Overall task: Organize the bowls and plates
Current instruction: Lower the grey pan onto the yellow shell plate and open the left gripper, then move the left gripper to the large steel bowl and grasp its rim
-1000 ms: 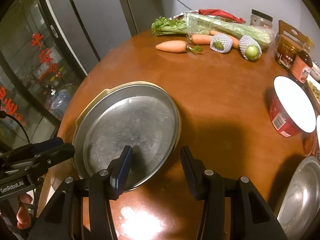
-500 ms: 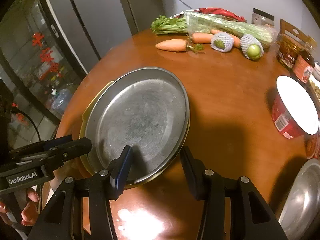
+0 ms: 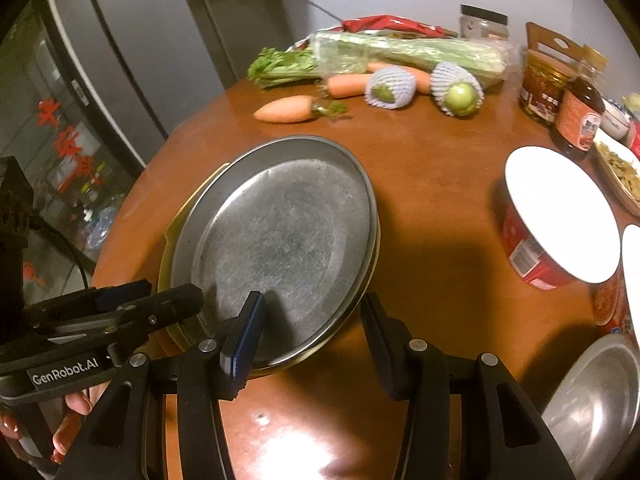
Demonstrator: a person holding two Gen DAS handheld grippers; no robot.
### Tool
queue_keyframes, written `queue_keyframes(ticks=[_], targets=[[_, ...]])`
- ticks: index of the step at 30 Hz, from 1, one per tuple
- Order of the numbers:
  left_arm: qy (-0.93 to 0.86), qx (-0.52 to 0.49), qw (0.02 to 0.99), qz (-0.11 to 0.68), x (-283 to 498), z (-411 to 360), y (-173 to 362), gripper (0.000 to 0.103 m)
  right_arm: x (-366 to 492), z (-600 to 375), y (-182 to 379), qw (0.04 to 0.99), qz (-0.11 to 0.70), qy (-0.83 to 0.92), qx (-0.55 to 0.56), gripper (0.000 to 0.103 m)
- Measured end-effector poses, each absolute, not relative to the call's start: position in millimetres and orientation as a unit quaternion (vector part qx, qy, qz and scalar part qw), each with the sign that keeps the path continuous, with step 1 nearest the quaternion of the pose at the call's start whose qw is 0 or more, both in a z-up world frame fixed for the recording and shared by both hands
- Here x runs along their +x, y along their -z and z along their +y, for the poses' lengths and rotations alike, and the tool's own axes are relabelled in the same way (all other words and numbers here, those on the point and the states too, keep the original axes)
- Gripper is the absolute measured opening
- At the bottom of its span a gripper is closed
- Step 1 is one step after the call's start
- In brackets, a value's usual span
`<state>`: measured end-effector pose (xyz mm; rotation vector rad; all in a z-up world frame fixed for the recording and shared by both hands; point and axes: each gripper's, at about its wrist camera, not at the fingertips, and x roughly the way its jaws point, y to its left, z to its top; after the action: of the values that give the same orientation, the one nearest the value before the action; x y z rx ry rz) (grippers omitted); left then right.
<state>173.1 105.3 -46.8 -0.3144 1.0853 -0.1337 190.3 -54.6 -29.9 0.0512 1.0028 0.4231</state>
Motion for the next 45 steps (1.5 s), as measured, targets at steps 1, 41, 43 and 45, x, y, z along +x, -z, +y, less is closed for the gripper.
queue_keyframes(ticks=[1, 41, 43, 45], targets=[[0.065, -0.147, 0.843, 0.514, 176.0, 102.8, 47.0, 0.054, 192.8, -57.5, 29.8, 0.855, 0.478, -0.2, 0.029, 0.051], [0.024, -0.074, 0.887, 0.455, 148.5, 88.4, 1.0, 0.054, 175.2, -100.6, -12.8, 0.905, 0.395, -0.14, 0.069, 0.051], [0.027, -0.069, 0.892, 0.446, 142.7, 81.2, -5.3, 0.054, 168.9, -102.8, -16.6, 0.91, 0.387, -0.135, 0.062, 0.051], [0.032, -0.063, 0.895, 0.441, 138.0, 74.2, -10.7, 0.054, 160.9, -108.1, -21.9, 0.914, 0.379, -0.134, 0.06, 0.051]])
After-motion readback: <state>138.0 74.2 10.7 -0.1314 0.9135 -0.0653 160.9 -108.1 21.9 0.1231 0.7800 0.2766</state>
